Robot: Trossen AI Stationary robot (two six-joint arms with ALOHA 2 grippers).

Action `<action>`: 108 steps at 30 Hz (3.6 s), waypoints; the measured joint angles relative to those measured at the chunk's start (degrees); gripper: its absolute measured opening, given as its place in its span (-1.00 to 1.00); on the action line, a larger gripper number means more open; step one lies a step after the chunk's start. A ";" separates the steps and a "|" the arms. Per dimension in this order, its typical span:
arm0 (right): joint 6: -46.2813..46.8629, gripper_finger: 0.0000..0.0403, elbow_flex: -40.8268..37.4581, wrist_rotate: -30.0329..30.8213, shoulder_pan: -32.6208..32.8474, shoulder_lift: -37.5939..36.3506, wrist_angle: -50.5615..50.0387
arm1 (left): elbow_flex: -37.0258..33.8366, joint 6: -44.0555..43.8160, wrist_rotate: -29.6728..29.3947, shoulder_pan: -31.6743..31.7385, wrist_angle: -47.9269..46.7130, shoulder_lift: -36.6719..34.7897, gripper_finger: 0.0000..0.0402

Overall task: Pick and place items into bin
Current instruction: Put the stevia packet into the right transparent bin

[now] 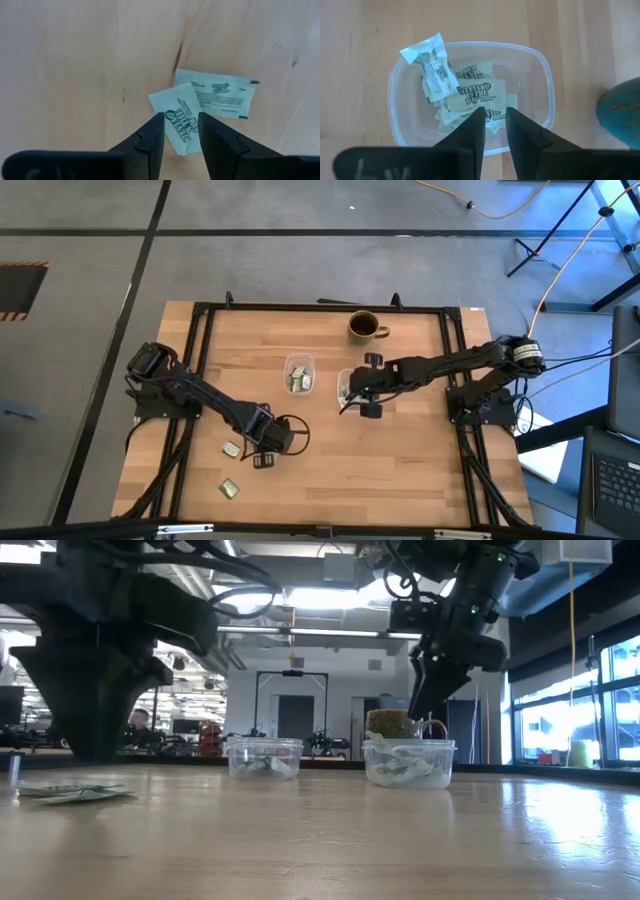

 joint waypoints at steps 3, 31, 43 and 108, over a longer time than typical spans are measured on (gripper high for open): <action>-0.07 -0.60 0.00 0.02 0.00 0.00 0.17 | 0.00 -1.25 -0.07 -0.59 0.00 0.85 -0.43; -0.47 -0.60 0.00 -0.01 0.17 0.00 1.05 | 0.17 0.13 3.71 -0.19 -0.47 5.46 -0.79; -3.24 -0.60 0.00 -0.07 1.84 0.00 4.18 | -0.12 2.16 3.37 2.08 -4.22 0.20 -0.81; -25.51 -0.02 0.04 -22.13 11.56 0.00 31.92 | 0.13 24.51 16.98 14.11 43.56 -4.31 -0.80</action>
